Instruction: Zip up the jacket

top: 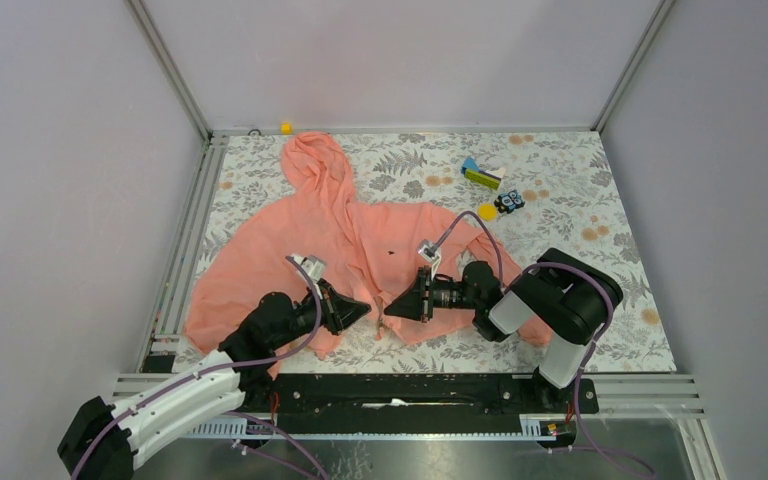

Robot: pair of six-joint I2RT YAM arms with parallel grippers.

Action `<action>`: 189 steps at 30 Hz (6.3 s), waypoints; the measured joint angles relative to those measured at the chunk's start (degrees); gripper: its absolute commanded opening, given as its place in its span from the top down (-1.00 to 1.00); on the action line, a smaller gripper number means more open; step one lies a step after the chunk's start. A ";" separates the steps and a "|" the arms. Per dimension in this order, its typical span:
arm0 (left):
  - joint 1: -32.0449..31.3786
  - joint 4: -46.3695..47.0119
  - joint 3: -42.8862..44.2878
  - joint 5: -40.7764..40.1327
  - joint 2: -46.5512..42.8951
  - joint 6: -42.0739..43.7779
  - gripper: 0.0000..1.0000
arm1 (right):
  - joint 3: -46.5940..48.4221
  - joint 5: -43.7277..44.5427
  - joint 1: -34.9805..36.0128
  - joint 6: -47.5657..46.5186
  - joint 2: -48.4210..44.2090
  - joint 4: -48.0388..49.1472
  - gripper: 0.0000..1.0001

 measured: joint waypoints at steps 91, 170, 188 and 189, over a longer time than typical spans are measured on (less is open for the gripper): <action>0.02 -0.42 -1.68 -0.02 -7.58 -0.09 1.00 | 2.16 0.42 0.96 4.42 -4.66 0.39 1.00; 0.02 0.87 -4.72 -1.42 -12.87 -28.83 0.95 | 6.47 -7.72 1.03 4.44 -7.89 0.44 1.00; 0.02 9.53 -4.98 5.27 -22.71 -16.22 1.00 | 8.13 -14.14 1.03 18.73 -11.43 0.39 1.00; 0.02 10.01 -5.01 6.01 -22.71 -15.34 1.00 | 8.57 -14.82 1.03 19.98 -12.28 0.39 1.00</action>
